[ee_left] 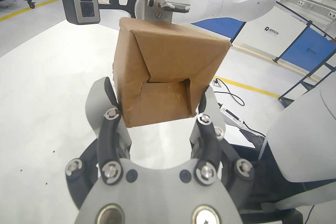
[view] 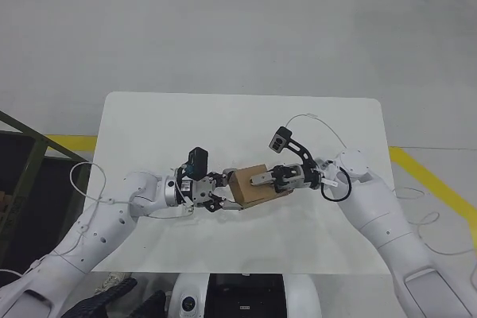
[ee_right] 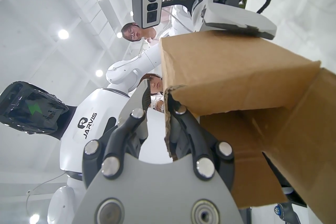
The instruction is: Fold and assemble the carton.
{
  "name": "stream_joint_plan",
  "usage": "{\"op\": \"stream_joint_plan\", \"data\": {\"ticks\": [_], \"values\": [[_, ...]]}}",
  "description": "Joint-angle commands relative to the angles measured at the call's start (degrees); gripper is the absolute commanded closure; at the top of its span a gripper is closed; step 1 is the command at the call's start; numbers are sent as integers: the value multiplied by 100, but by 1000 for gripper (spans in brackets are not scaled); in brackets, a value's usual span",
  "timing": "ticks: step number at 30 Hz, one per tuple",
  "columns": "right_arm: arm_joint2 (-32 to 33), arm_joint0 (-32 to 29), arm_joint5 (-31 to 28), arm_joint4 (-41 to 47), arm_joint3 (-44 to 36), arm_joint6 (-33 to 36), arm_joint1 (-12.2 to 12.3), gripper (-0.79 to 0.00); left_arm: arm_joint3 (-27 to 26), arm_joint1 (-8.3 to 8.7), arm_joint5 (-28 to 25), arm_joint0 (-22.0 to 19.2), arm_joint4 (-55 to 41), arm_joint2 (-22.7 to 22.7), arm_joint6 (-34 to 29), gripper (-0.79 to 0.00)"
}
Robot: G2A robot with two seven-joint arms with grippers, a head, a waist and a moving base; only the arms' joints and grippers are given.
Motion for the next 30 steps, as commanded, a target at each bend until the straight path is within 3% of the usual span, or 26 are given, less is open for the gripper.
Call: {"op": "stream_joint_plan", "data": {"ticks": [1, 2, 30], "values": [[16, -8, -5, 25, 1, -54, -5, 0, -3, -3, 0, 7, 17, -26, -11, -723], [22, -15, 3, 34, 2, -78, -8, 0, -3, -5, 6, 15, 37, -45, -15, -785], [400, -390, 617, -779, -770, -1236, 148, 0, -242, -160, 995, 222, 287, -245, -561, -785]]}}
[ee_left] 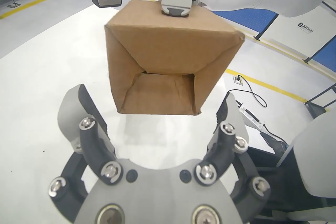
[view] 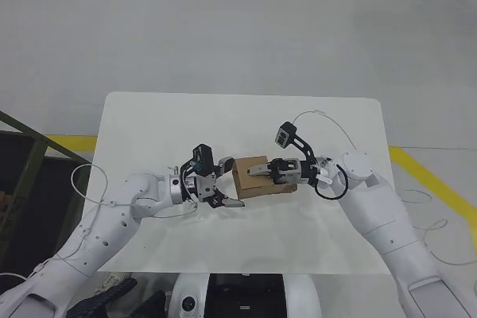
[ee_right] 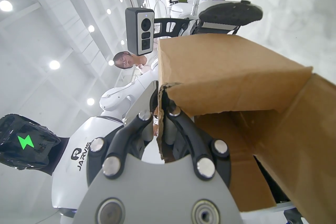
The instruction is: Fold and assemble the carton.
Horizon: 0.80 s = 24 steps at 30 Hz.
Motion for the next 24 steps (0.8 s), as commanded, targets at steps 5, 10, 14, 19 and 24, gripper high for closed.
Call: {"op": "stream_joint_plan", "data": {"ticks": [5, 10, 14, 19, 24], "values": [[-7, -34, 66, -92, -116, -123, 4, 0, -82, -33, 109, 46, 229, -18, 46, -785], [-3, -60, 82, -151, -168, -267, 4, 0, -111, -60, 196, 89, 325, -52, 135, -785], [3, -87, 75, -150, -196, -319, 3, 0, -93, -84, 260, 114, 332, -63, 112, -714], [1, -114, 60, -144, -225, -356, -1, 0, -48, -118, 312, 120, 232, -66, 26, -594], [-4, -130, 47, -149, -252, -395, -6, 0, -1, -147, 325, 107, 88, -88, -78, -486]]}}
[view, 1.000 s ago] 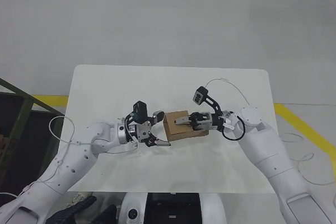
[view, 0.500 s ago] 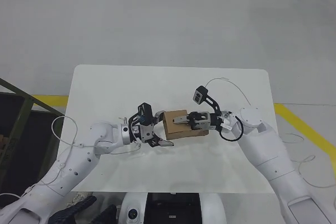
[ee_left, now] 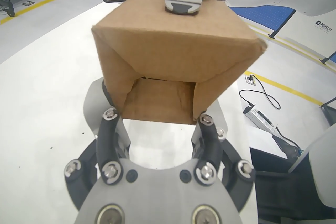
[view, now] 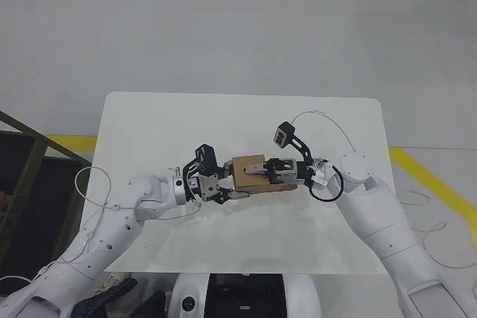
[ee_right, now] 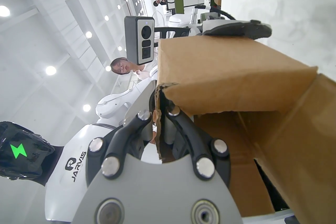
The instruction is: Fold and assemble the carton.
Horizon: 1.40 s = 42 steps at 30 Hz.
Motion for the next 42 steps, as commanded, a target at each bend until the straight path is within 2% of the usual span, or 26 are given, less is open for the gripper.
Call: {"op": "stream_joint_plan", "data": {"ticks": [1, 4, 7, 8, 10, 13, 16, 18, 21, 26, 31, 39, 40, 41, 42], "values": [[0, 0, 1, -6, -4, -4, -1, 0, 17, -11, -5, -1, -62, -8, -31, -483], [1, -3, -3, -18, -9, -32, -3, 0, 46, -26, -14, 0, -159, -23, -83, -465], [4, 0, -5, -31, -8, -36, -3, -160, 66, -40, -28, 3, -239, -46, -125, -459], [8, 2, -4, -33, -5, -33, -3, -188, 72, -43, -35, 5, -259, -56, -133, -443], [26, 5, -2, -30, 0, -32, 0, -305, 82, -49, -60, 12, -298, -79, -137, -409], [76, 1, 0, -55, -5, -34, 14, -388, 96, -55, -100, 29, -321, -115, -149, -385], [153, -5, 15, -83, -16, -21, 37, -591, 111, -60, -152, 53, -337, -153, -150, -385], [217, -11, 16, -118, -38, -15, 56, -643, 122, -61, -183, 73, -340, -183, -141, -388], [324, -30, 29, -147, -88, 17, 90, -665, 146, -63, -216, 103, -354, -237, -115, -391], [510, -91, 50, -173, -166, 39, 146, -656, 210, -67, -288, 150, -427, -342, -15, -382], [756, -122, 79, -293, -138, -4, 219, -705, 243, -62, -367, 205, -436, -494, 147, -379], [1445, -416, 130, -601, -432, 47, 433, -662, 298, -17, -512, 361, -221, -867, 450, -385], [1536, -485, 137, -623, -529, 53, 460, -600, 284, -11, -527, 381, -140, -917, 517, -379], [1616, -567, 138, -627, -657, 75, 484, -354, 272, -5, -560, 409, -52, -960, 599, -376], [1678, -660, 140, -600, -806, 129, 505, -228, 267, -1, -590, 439, 38, -1000, 684, -372]]}}
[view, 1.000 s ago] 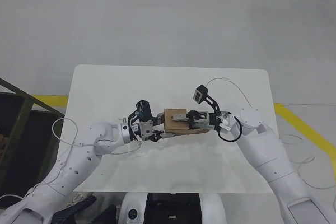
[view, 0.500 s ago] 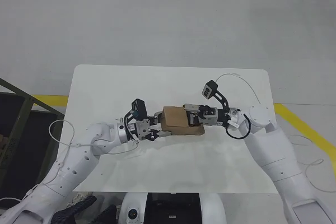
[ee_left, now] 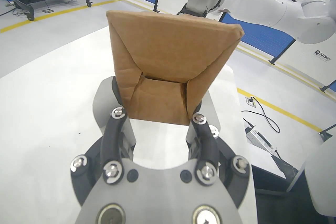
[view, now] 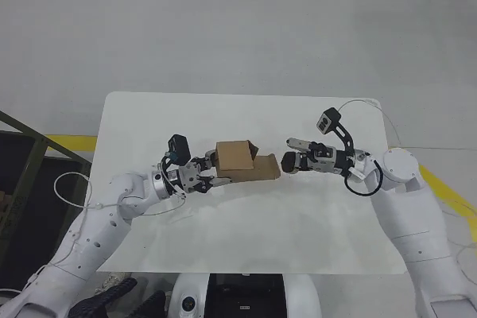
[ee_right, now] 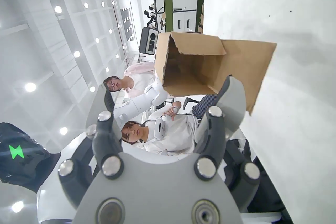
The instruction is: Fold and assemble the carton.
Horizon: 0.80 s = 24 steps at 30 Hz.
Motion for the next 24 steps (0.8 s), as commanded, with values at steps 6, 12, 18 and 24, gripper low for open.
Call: {"op": "stream_joint_plan", "data": {"ticks": [6, 12, 18, 24], "values": [[47, -599, 256, -98, -1056, 490, 108, 0, -48, 11, -170, 176, 661, -188, 659, -437], [-217, -883, 454, -416, -1563, 320, 130, 0, -59, -12, -261, 214, 951, -209, 1043, -400], [-433, -839, 481, -609, -1487, -189, 106, 0, -101, -32, -376, 219, 1091, -205, 1173, -391], [-488, -700, 436, -611, -1311, -368, 99, 0, -137, -44, -477, 242, 1140, -209, 1183, -388]]}}
